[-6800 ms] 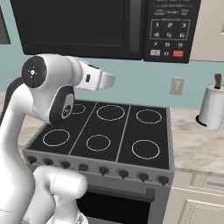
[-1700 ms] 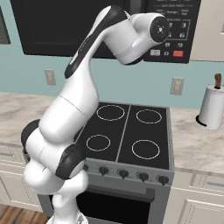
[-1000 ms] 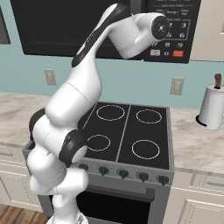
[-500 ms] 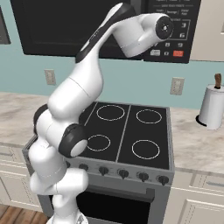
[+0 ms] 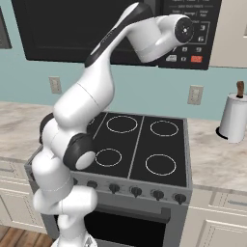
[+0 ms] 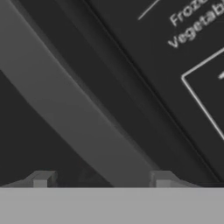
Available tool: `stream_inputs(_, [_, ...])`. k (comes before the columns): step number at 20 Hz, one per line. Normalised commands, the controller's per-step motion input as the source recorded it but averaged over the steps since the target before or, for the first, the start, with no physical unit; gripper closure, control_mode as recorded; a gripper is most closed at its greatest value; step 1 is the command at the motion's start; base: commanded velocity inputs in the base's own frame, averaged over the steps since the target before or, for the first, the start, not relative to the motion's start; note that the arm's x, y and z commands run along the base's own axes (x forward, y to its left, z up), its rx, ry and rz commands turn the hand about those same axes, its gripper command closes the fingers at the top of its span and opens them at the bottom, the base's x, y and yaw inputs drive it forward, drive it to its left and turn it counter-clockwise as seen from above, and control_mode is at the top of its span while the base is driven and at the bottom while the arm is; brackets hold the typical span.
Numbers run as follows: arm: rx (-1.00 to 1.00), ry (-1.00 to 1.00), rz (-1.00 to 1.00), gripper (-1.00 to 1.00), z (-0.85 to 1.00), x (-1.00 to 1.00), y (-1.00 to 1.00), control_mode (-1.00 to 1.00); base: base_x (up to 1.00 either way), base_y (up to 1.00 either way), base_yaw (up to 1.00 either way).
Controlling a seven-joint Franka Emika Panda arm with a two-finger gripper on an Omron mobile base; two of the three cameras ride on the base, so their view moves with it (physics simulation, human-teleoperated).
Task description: Retrieve the reheated potato from the microwave, then place the potato, cheese, and condiment on the cutting board.
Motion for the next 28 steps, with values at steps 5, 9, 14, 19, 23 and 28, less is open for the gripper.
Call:
stream_inputs(5, [-0.08, 0.00, -0.01, -1.00, -0.01, 0.07, -0.10, -1.00, 0.00, 0.00, 0.00])
stream_inputs(9, [-0.06, -0.02, 0.00, -1.00, 0.00, 0.00, 0.00, -1.00, 0.00, 0.00, 0.00])
stream_inputs(14, [-0.02, -0.03, 0.00, -1.00, 0.00, 0.09, 0.00, -1.00, 0.00, 0.00, 0.00])
stream_inputs(19, [0.00, -0.04, 0.00, -1.00, -0.01, 0.35, 0.03, -1.00, 0.00, 0.00, 0.00])
stream_inputs(23, [0.00, -0.01, 0.00, -1.00, -0.03, 0.44, 0.03, -1.00, 0.00, 0.00, 0.00])
stream_inputs(28, [0.00, 0.00, 0.00, -1.00, 0.00, 0.42, 0.00, -1.00, 0.00, 0.00, 0.00])
